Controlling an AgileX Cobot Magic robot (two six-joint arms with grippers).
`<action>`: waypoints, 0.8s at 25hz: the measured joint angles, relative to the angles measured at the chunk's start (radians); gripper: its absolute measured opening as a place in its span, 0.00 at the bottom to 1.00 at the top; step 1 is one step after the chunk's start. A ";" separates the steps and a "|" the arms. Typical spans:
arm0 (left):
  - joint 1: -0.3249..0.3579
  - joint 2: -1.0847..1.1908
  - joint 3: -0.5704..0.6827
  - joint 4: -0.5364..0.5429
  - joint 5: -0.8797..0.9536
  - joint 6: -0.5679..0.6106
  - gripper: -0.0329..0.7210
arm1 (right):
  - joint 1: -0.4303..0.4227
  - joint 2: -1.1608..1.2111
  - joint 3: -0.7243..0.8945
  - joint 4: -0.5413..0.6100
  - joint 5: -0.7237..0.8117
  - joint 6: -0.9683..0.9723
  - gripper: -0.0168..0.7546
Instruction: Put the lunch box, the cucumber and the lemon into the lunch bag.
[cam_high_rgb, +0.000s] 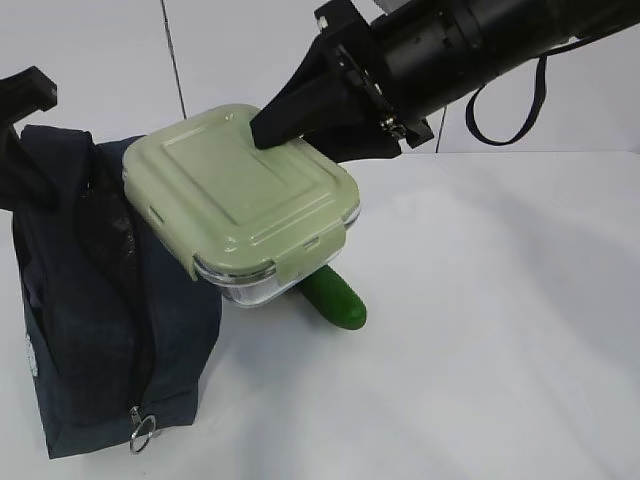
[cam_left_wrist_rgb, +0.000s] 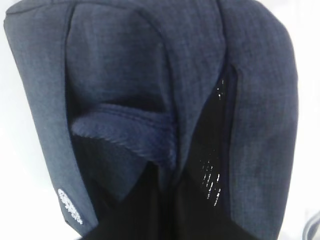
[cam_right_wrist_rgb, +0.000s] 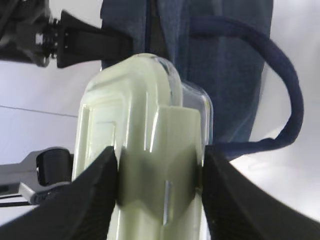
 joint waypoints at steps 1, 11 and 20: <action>0.000 0.000 0.000 -0.002 0.000 0.000 0.04 | 0.000 0.004 -0.004 0.002 -0.008 0.000 0.53; 0.000 0.002 0.000 -0.029 -0.040 0.000 0.04 | 0.034 0.032 -0.030 0.034 -0.194 0.007 0.53; 0.000 0.028 0.000 -0.050 -0.047 0.000 0.04 | 0.140 0.062 -0.030 0.051 -0.385 0.012 0.53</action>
